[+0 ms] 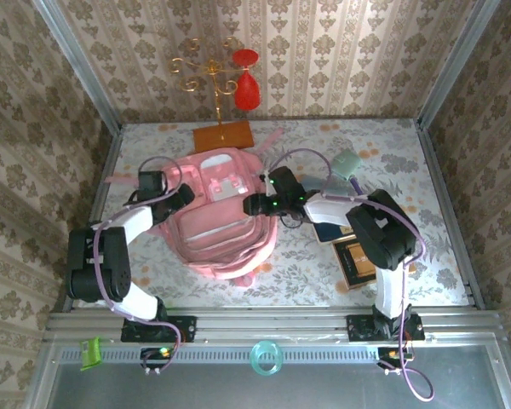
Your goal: Pack the student bag
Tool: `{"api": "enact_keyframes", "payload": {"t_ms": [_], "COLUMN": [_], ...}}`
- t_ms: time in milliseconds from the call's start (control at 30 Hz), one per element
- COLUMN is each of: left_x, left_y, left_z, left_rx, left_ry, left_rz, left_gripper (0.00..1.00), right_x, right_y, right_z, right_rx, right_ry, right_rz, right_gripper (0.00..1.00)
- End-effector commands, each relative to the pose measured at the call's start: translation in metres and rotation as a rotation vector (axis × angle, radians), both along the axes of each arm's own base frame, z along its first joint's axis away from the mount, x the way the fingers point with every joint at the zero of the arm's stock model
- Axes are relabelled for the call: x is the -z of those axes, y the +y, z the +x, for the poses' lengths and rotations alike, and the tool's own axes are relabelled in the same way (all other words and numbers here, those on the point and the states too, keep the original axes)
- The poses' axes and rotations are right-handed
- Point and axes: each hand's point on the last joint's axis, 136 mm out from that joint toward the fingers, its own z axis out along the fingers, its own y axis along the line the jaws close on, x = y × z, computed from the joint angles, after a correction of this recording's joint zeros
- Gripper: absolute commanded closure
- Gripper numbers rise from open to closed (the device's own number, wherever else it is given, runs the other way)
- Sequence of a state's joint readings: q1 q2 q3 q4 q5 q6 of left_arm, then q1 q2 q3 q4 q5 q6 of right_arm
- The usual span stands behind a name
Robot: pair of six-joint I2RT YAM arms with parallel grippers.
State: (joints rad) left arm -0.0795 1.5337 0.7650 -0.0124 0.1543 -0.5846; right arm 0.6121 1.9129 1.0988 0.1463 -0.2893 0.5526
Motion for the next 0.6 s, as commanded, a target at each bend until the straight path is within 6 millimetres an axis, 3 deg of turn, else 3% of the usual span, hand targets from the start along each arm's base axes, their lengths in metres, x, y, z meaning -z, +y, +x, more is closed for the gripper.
{"api": "enact_keyframes", "payload": {"t_ms": [0, 133, 300, 433, 567], "left_x": [-0.015, -0.021, -0.027, -0.033, -0.041], "left_y": [-0.062, -0.102, -0.134, -0.141, -0.121], "left_z": [0.006, 0.03, 0.067, 0.096, 0.122], "left_rx": [0.16, 0.269, 0.333, 0.339, 0.3], "left_ry": [-0.033, -0.02, -0.041, -0.062, -0.081], "left_rz": [-0.146, -0.151, -0.146, -0.133, -0.075], "left_gripper": [0.14, 0.14, 0.14, 0.15, 0.14], "right_x": [-0.012, -0.023, -0.032, -0.037, -0.039], "right_y": [0.001, -0.001, 0.002, 0.021, 0.05], "right_z": [-0.024, -0.025, -0.018, -0.017, -0.017], "right_rx": [-0.064, -0.041, 0.047, 0.035, -0.001], "right_ry": [0.009, -0.014, -0.059, -0.086, -0.101], "right_rz": [0.058, 0.104, 0.207, 0.215, 0.217], "right_gripper": [0.32, 0.34, 0.4, 0.41, 0.41]}}
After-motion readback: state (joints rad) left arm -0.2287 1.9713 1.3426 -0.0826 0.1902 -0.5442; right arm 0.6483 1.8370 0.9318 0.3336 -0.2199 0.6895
